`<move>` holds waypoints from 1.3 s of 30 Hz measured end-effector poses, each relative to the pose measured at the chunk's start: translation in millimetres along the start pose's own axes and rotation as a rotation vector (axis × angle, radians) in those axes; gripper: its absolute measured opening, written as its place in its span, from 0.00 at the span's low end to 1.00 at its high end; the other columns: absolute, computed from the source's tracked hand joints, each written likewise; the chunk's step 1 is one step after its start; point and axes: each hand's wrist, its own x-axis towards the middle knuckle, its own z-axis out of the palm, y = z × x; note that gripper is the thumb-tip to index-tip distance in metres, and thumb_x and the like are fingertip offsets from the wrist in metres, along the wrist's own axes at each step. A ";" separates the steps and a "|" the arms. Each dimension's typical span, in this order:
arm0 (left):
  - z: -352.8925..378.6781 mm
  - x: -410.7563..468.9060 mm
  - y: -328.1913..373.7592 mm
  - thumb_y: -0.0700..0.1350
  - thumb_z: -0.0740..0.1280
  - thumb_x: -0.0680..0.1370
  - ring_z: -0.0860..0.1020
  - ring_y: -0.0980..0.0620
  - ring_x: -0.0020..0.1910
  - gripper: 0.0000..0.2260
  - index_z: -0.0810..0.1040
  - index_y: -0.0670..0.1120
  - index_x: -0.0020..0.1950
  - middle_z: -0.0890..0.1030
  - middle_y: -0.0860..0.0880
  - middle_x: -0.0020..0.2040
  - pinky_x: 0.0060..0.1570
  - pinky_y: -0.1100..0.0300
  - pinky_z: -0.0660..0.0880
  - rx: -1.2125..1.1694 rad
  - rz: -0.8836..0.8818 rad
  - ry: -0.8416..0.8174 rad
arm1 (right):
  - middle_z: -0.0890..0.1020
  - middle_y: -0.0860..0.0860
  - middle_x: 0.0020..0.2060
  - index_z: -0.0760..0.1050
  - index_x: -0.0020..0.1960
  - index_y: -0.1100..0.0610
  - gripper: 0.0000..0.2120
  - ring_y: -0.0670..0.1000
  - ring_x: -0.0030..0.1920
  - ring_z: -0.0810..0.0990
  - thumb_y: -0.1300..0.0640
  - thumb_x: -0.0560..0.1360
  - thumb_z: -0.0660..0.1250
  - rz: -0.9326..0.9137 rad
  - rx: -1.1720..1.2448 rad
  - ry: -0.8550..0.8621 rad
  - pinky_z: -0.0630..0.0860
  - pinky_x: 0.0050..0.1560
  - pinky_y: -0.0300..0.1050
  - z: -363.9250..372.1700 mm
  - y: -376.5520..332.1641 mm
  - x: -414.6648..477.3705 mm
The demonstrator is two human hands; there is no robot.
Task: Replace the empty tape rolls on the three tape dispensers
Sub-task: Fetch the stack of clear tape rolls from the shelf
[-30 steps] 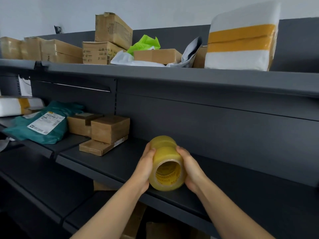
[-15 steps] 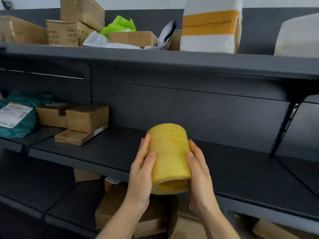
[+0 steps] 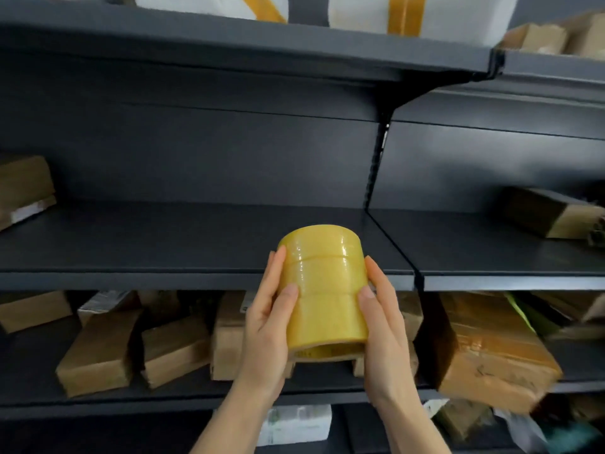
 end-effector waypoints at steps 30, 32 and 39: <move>517.8 -249.1 -128.6 0.50 0.64 0.77 0.72 0.51 0.67 0.18 0.72 0.65 0.65 0.71 0.57 0.70 0.66 0.43 0.69 -0.303 -0.405 -0.853 | 0.68 0.34 0.63 0.63 0.69 0.35 0.32 0.37 0.59 0.73 0.31 0.65 0.58 0.029 -0.295 0.959 0.73 0.55 0.40 -518.9 -68.1 -229.9; 554.9 -264.3 -141.6 0.52 0.64 0.73 0.71 0.51 0.68 0.20 0.74 0.65 0.64 0.70 0.56 0.71 0.66 0.45 0.70 -0.324 -0.420 -0.888 | 0.68 0.31 0.60 0.63 0.64 0.31 0.26 0.35 0.58 0.73 0.33 0.67 0.58 0.012 -0.314 1.017 0.73 0.55 0.38 -551.2 -73.3 -239.5; 680.7 -327.0 -163.7 0.53 0.64 0.72 0.78 0.54 0.58 0.22 0.72 0.65 0.66 0.72 0.58 0.67 0.43 0.59 0.80 -0.410 -0.561 -1.061 | 0.68 0.33 0.59 0.62 0.61 0.29 0.18 0.42 0.61 0.71 0.39 0.72 0.57 0.040 -0.386 1.191 0.74 0.64 0.53 -665.6 -98.6 -278.7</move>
